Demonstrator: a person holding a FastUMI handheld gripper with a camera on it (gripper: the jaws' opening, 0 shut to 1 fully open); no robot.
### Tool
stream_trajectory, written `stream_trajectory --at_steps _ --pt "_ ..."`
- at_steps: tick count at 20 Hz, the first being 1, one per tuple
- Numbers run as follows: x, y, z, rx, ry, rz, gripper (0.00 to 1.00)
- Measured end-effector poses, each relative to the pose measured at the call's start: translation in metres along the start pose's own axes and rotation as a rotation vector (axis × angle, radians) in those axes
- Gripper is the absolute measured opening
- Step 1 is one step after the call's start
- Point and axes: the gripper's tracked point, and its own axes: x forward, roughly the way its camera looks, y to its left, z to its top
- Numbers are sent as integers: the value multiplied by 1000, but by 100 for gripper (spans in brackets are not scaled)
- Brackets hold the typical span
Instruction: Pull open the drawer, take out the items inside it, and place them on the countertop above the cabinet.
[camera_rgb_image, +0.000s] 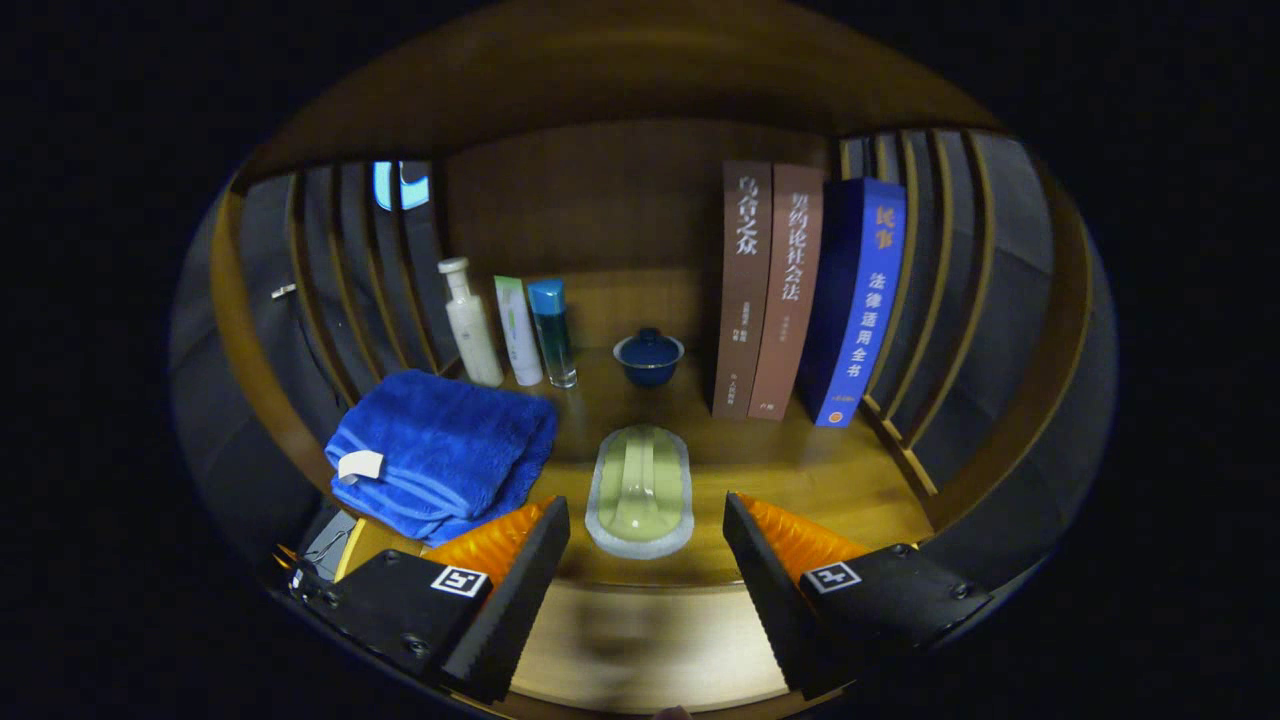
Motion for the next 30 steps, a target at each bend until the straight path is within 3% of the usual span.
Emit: stream_trajectory --at_steps 8,16,22,30 --pt "-121 2 -28 -28 -288 -21 99" --pt "-221 28 -113 -13 -369 7 98" --pt "-247 35 -167 -45 -430 -27 99" --pt "-212 36 -226 -33 -420 -36 99"
